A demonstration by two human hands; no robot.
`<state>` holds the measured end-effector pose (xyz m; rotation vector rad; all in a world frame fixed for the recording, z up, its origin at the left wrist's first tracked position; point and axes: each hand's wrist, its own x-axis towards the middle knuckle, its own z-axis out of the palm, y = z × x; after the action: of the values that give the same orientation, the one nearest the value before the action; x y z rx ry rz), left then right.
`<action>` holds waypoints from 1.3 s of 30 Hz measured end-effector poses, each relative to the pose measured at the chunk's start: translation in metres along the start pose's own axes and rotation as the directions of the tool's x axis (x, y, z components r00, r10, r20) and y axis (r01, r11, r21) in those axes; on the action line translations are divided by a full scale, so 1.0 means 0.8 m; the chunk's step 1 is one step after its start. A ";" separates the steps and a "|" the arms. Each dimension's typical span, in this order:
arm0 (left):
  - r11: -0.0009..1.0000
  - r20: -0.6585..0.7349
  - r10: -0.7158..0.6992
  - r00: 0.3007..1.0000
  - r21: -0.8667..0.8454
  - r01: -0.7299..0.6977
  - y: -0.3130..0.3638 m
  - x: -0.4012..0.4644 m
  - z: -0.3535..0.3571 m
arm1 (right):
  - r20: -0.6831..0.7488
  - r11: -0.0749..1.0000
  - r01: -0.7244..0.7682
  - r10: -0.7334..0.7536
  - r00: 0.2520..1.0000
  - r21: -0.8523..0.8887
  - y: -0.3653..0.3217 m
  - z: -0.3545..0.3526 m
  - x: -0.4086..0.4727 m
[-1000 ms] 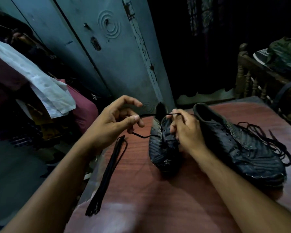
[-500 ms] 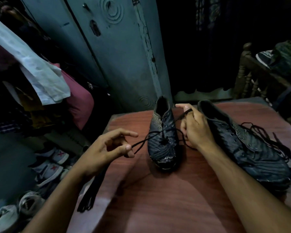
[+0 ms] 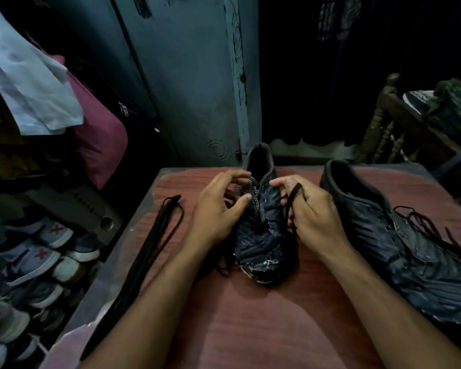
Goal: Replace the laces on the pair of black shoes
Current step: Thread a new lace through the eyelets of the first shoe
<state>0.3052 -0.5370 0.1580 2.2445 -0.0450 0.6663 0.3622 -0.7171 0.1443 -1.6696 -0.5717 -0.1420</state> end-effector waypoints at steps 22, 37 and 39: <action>0.991 0.157 -0.119 0.980 -0.037 0.126 -0.013 -0.008 0.021 | -0.074 0.986 0.126 -0.134 0.988 -0.107 0.006 -0.004 0.000; 0.963 0.165 -0.168 0.972 -0.182 0.198 -0.010 -0.006 0.031 | -0.058 0.943 0.121 -0.146 0.988 -0.310 -0.008 -0.006 -0.005; 0.971 0.143 -0.146 0.979 -0.167 0.169 -0.009 -0.007 0.030 | -0.047 0.932 0.138 -0.163 0.986 -0.336 -0.009 -0.006 -0.005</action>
<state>0.3128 -0.5501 0.1370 2.0897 0.0097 0.4134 0.3568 -0.7223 0.1499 -1.9368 -0.6453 -0.4315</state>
